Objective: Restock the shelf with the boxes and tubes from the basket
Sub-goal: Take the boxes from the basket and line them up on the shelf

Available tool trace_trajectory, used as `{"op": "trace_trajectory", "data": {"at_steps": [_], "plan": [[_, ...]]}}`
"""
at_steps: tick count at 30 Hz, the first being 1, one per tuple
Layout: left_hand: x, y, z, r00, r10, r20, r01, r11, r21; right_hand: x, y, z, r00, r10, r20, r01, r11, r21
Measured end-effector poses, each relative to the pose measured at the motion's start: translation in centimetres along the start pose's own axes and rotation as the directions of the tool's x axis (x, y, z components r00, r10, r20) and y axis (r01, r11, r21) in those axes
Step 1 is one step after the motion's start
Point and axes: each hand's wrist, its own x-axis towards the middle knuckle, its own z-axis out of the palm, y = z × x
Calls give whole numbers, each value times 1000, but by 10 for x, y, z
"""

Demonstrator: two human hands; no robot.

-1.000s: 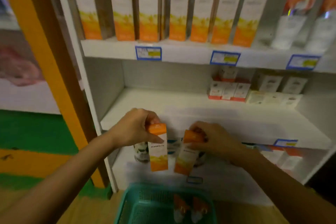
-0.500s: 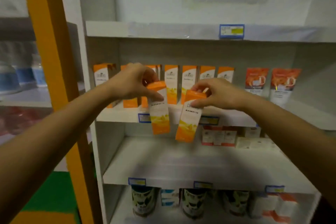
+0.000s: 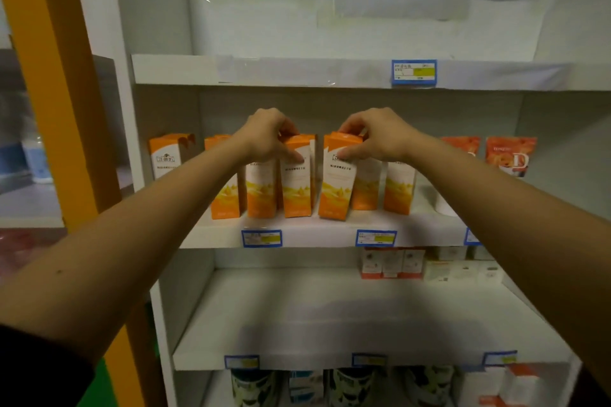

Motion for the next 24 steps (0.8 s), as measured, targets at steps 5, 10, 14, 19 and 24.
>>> {"op": "trace_trajectory", "data": {"at_steps": [5,10,14,19,24], "plan": [[10,-7,7,1000,2,27,-3,1000,31,10,6,6,999,43,4,-43,999,13],[15,-8,12,997,52,-49,-39,968,249,17,7,12,998,61,3,-61,998,25],[12,-6,14,993,110,-51,-82,921,382,22,9,16,996,85,-18,-84,994,70],[-2,-12,8,988,138,-74,-98,912,399,20,8,20,997,75,-9,-75,993,-88],[-24,-30,-17,976,132,-172,-62,931,361,19,1,18,998,27,-61,-44,956,-291]]}}
